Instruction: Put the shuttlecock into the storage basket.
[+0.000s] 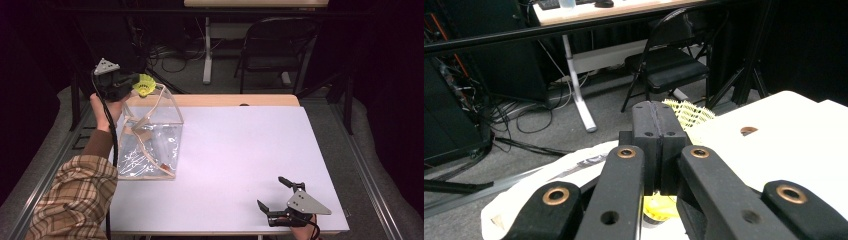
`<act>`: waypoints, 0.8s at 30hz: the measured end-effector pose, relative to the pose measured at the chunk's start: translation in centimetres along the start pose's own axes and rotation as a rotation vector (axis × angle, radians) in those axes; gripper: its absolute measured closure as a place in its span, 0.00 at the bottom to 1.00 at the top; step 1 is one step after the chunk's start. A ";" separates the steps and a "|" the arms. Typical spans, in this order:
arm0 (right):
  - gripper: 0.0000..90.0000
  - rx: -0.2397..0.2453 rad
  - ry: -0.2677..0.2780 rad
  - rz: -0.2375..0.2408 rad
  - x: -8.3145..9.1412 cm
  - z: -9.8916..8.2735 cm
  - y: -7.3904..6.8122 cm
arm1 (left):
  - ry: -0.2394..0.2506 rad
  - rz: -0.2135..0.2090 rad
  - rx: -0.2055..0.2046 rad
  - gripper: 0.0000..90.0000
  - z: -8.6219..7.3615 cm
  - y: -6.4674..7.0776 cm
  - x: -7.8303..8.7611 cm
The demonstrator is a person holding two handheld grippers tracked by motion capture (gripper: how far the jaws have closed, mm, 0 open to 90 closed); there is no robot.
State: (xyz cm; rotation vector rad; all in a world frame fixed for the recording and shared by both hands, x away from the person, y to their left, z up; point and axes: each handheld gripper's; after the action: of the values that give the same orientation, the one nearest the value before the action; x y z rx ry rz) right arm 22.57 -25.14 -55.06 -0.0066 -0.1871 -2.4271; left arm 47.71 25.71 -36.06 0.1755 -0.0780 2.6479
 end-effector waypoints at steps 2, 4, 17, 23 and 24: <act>0.02 -0.002 0.001 -0.003 0.0 0.0 0.0 | -0.002 0.001 0.004 1.00 -0.1 -0.1 0.0; 0.02 0.000 0.000 -0.002 0.0 0.0 0.0 | -0.002 0.002 0.006 1.00 -0.2 -0.1 0.0; 0.02 0.002 0.002 0.002 0.0 0.0 0.0 | -0.028 0.006 0.018 1.00 -1.1 -0.3 -0.5; 0.02 0.003 0.010 -0.003 0.0 0.1 0.0 | -0.034 0.010 0.029 1.00 -1.5 -0.5 -0.6; 0.02 0.004 0.005 0.000 0.0 0.1 0.0 | -0.037 0.010 0.026 1.00 -1.6 -0.5 -0.7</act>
State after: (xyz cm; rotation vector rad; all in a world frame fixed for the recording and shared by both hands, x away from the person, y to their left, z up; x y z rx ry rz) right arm 22.53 -25.12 -55.00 0.0017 -0.1893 -2.4268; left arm 48.34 25.95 -37.76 0.2331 -0.0571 2.6568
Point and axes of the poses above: each handheld gripper's, and its own axes: x roughly backward along the jaws, z roughly out of its top, y roughly to its right, and after that the axes turned 12 degrees about y, right-handed
